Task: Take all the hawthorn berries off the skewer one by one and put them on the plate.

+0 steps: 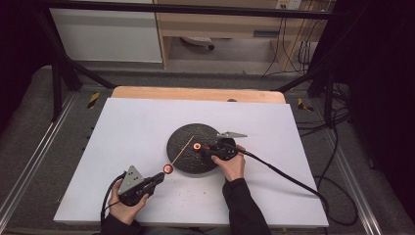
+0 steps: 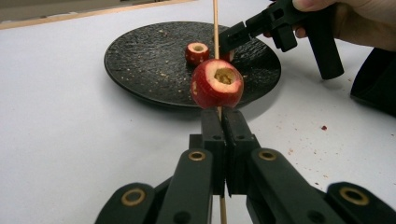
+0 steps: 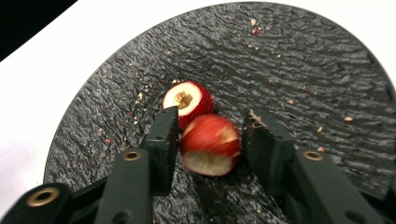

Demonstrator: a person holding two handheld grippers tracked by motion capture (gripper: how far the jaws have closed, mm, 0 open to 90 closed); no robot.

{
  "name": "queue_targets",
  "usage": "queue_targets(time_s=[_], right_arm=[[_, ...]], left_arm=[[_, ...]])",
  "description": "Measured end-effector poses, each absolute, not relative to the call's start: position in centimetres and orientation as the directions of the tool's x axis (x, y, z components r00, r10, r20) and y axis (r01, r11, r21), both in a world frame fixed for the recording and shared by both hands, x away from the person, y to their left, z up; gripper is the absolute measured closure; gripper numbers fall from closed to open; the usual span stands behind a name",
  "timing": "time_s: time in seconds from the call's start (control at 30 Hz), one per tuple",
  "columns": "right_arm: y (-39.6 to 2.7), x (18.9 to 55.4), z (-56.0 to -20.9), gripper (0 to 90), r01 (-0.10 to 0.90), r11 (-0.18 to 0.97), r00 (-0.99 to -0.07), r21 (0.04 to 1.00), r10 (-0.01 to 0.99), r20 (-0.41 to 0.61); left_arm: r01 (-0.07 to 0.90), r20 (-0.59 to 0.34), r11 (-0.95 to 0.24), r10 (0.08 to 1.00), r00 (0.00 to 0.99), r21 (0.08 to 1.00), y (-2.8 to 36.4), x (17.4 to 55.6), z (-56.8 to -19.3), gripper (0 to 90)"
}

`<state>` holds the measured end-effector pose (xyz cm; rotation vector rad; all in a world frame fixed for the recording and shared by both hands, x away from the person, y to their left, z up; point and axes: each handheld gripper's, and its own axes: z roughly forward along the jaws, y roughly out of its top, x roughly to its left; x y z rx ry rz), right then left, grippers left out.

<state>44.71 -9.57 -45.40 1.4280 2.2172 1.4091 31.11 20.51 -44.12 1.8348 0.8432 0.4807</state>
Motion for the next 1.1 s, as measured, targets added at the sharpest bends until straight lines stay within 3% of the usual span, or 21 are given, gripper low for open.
queue_targets(time_s=[0.13, 0.37, 0.53, 0.8, 1.1], right_arm=[[-9.8, 44.4, -44.7, 48.8, 0.611, 0.111, -0.552, 0.783, 0.77, 0.321], [-10.3, 43.3, -43.2, 26.3, 0.562, 0.12, -0.599, 0.818, 0.742, 0.302], [-10.5, 42.2, -42.6, 15.9, 0.546, 0.15, -0.632, 0.825, 0.72, 0.287], [-10.3, 40.5, -41.9, 8.4, 0.535, 0.167, -0.666, 0.828, 0.687, 0.291], [-9.2, 39.3, -41.4, 6.2, 0.522, 0.185, -0.693, 0.832, 0.66, 0.288]], left_arm=[[0.332, -0.054, -0.238, 0.736, 0.675, 0.913, 20.5, 31.1, -44.1, 88.5], [0.33, -0.052, -0.239, 0.734, 0.677, 0.913, 20.5, 31.1, -44.1, 88.5], [0.332, -0.053, -0.24, 0.734, 0.677, 0.912, 20.4, 31.1, -44.1, 88.5], [0.334, -0.051, -0.244, 0.734, 0.677, 0.911, 20.4, 31.2, -44.2, 88.6], [0.332, -0.05, -0.245, 0.732, 0.679, 0.911, 20.2, 31.1, -44.2, 88.5]])
